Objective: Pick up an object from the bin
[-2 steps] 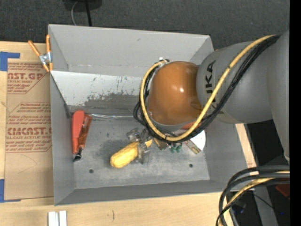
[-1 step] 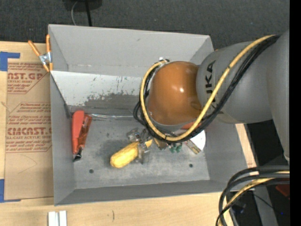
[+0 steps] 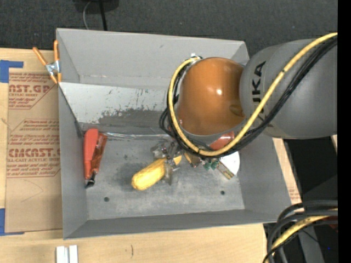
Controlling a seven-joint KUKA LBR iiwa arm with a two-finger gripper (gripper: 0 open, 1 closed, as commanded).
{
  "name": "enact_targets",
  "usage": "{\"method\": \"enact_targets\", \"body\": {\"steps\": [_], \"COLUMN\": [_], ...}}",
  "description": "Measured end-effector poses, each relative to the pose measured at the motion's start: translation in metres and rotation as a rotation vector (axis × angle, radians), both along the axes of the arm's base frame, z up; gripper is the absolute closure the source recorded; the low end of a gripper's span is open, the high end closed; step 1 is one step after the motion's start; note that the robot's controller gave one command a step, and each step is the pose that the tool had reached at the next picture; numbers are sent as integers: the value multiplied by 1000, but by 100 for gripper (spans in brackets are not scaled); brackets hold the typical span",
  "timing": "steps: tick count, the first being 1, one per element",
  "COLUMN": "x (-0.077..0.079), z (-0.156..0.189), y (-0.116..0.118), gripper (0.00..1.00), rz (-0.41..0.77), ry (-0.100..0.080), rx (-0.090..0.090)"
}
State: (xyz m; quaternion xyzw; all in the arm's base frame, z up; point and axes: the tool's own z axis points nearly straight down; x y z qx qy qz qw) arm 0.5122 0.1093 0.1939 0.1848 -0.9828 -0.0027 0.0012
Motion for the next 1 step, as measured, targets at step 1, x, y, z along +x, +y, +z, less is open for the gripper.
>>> {"method": "enact_targets", "body": {"steps": [1], "x": [3], "z": [62], "y": [3], "gripper": [100], "rz": [-18], "ry": [-6], "rx": [2]}}
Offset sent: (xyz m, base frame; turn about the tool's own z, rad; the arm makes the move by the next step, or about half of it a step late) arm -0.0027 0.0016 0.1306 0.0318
